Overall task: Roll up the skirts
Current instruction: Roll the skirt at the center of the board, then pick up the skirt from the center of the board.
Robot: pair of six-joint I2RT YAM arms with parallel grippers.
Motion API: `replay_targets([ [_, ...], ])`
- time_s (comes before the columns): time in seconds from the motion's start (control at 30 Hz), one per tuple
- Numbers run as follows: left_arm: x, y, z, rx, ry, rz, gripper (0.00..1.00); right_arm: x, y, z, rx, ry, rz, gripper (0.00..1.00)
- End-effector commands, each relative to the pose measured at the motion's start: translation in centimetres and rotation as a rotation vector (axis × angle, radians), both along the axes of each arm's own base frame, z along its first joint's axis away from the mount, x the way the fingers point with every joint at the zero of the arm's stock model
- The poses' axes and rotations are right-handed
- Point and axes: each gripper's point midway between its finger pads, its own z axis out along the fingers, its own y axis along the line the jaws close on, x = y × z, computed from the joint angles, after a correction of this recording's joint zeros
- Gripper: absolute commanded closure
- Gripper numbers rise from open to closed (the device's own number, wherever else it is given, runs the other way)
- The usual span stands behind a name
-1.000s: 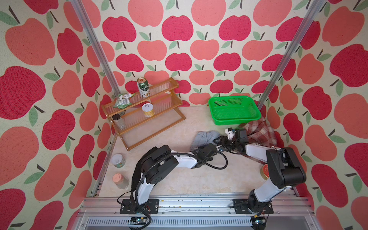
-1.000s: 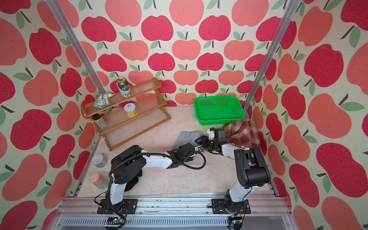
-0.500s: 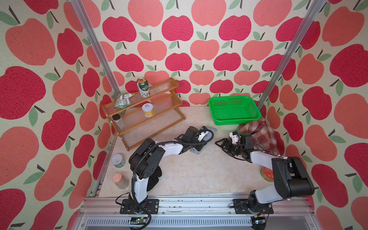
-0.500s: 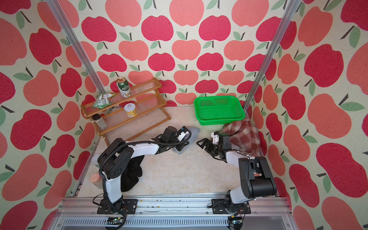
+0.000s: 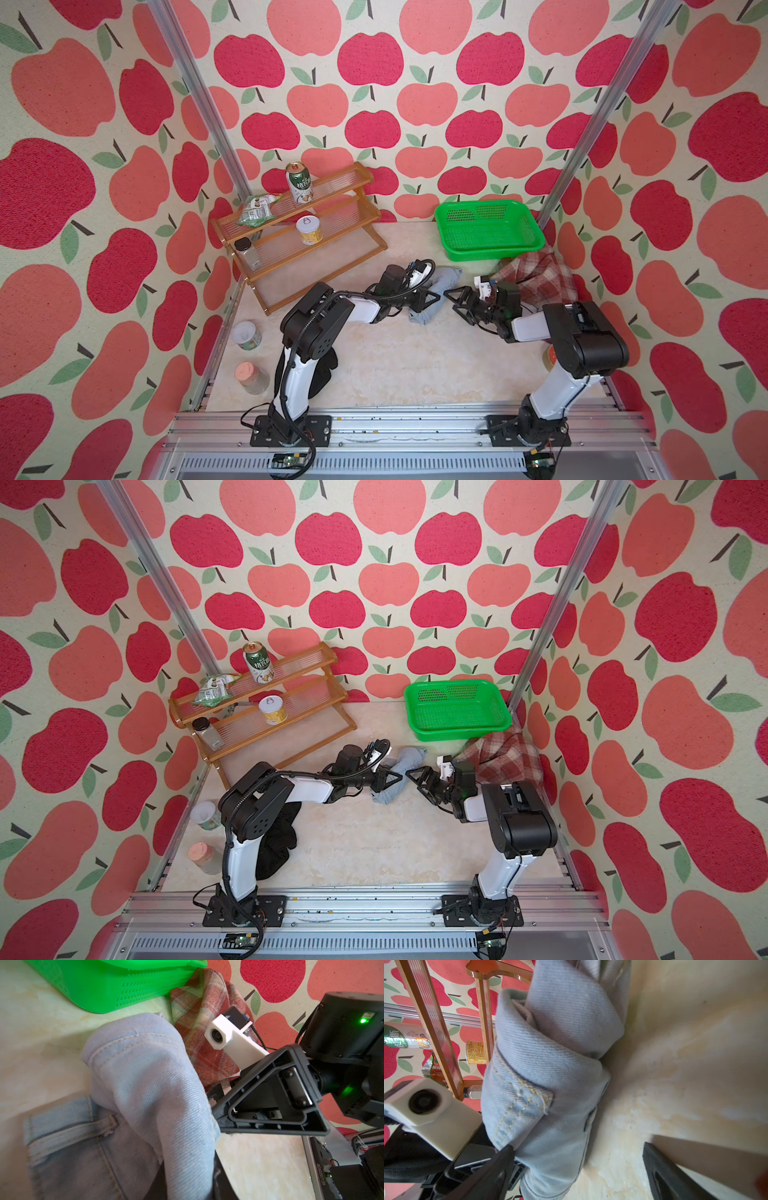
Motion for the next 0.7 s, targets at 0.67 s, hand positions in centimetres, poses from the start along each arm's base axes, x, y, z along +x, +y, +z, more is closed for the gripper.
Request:
replay_targets([
  [0.67,-2.4,-1.2,-3.5,-0.187,0.28,-0.102,0.79,1.6,4.5,-1.7,0.102,0.053,0.017,0.02],
])
